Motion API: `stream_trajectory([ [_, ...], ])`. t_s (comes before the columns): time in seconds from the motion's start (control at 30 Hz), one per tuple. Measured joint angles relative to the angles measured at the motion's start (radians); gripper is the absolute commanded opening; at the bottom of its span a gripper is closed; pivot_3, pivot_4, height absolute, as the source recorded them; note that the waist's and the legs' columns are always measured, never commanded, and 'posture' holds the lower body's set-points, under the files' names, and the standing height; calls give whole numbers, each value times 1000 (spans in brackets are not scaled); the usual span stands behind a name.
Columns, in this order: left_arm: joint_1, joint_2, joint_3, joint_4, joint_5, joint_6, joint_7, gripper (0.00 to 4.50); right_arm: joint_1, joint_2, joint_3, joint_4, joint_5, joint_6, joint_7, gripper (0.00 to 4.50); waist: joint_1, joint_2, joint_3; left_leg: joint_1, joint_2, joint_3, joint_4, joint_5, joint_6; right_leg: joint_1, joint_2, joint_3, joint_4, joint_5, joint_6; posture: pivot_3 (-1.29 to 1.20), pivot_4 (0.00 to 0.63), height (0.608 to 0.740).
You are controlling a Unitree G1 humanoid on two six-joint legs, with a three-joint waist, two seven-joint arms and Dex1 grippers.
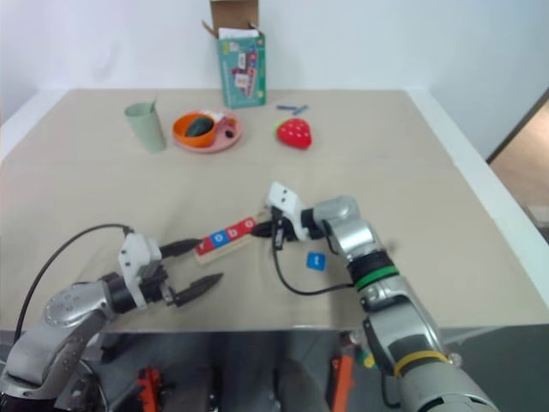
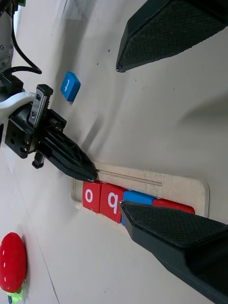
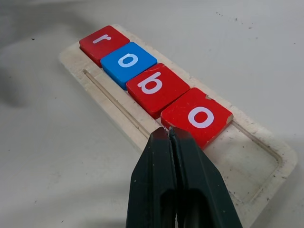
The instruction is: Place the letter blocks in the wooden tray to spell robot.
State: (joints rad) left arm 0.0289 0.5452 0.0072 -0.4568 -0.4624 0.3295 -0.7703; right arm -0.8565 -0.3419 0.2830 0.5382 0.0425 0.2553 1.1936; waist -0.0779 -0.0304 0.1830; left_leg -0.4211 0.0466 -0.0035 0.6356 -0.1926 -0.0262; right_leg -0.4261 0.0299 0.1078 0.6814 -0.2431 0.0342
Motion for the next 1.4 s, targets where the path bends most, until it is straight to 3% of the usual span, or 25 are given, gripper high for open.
stream_trajectory([
  [0.27, 0, 0, -3, 0, 1, 1, -1, 4500, -1, -5, -5, 1, 8, 12, 6, 34, 0, 0, 0, 0, 0, 0, 0, 0, 0, 0, 0, 0, 0, 0, 0, 0, 150, 740],
  [0.3, 0, 0, -3, 0, 1, 1, -1, 4500, -1, -10, -9, -10, 16, 33, 10, 566, 0, 0, 0, 0, 0, 0, 0, 0, 0, 0, 0, 0, 0, 0, 0, 0, 150, 740],
  [0.5, -1, 9, -8, -1, 1, 0, -15, 4500, 6, -89, -77, -216, 109, 198, 26, 2598, 0, 0, 0, -1, 0, 0, 0, 0, 0, 0, 0, 0, 0, 0, 0, 0, 150, 740],
  [0.67, -6, 38, -19, -8, -11, 0, -75, 4500, 134, -202, -119, -440, 182, 319, 23, 4331, 4, 0, 0, -1, 0, -1, -1, 0, 0, 0, -1, -1, 0, -2, 0, 0, 150, 740],
  [0.7, -7, 43, -22, -8, -13, 1, -85, 4500, 159, -222, -120, -463, 189, 332, 26, 4423, 5, 0, 0, -1, -1, -1, -1, 0, 0, 0, -1, -1, 0, -3, 0, 0, 150, 740],
  [0.93, -47, 75, -55, -16, -30, 5, -159, 4500, 378, -394, -130, -580, 203, 331, 35, 4423, 1, 0, 0, 0, -1, 1, 0, 0, 0, 0, -2, 1, 0, -4, -4, 0, 150, 740],
  [1.27, -51, 81, -73, -16, -25, -3, -192, 4500, 407, -417, -132, -496, 184, 200, -14, 4423, -1, 0, 0, 1, -1, 3, 1, 0, 0, 1, -1, 3, 0, -3, -4, 0, 150, 740],
  [1.4, -43, 82, -73, -16, -19, -5, -195, 4500, 409, -417, -133, -475, 183, 168, -21, 3316, -1, 0, 0, 1, -1, 2, 1, 0, 0, 1, -1, 3, 0, -3, -3, 0, 150, 740],
])
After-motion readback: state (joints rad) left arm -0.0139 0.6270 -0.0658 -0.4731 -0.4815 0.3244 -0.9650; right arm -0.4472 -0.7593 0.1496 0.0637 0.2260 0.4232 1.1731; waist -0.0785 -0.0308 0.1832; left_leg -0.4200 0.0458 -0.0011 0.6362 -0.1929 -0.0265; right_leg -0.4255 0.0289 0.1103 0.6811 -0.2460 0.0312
